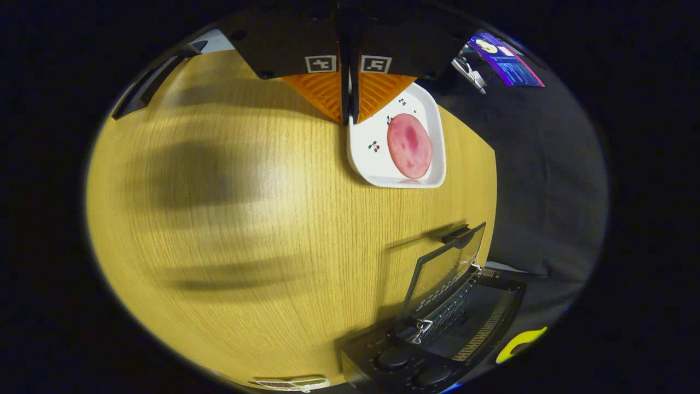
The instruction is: Open the toaster oven, put the food inside, and close the toaster oven door.
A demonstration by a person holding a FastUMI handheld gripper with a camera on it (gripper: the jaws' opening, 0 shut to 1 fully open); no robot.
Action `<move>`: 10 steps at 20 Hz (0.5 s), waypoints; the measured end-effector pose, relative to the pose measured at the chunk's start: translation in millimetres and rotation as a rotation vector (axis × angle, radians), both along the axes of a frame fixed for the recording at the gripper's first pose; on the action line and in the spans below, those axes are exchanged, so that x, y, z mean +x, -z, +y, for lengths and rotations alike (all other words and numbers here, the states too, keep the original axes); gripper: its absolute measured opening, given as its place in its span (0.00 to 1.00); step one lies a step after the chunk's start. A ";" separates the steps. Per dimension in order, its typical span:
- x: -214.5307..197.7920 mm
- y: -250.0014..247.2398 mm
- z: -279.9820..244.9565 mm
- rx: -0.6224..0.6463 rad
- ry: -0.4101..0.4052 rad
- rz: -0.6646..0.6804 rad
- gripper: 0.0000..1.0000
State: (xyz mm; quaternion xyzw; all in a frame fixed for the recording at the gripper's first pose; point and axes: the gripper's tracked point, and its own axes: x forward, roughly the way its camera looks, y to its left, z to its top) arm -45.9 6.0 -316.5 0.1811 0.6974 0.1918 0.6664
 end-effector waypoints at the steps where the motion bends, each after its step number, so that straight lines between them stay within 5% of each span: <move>1: -1.1 -0.5 0.8 0.009 0.006 0.005 0.02; 10: -6.0 -24.4 22.8 0.109 0.100 0.001 0.02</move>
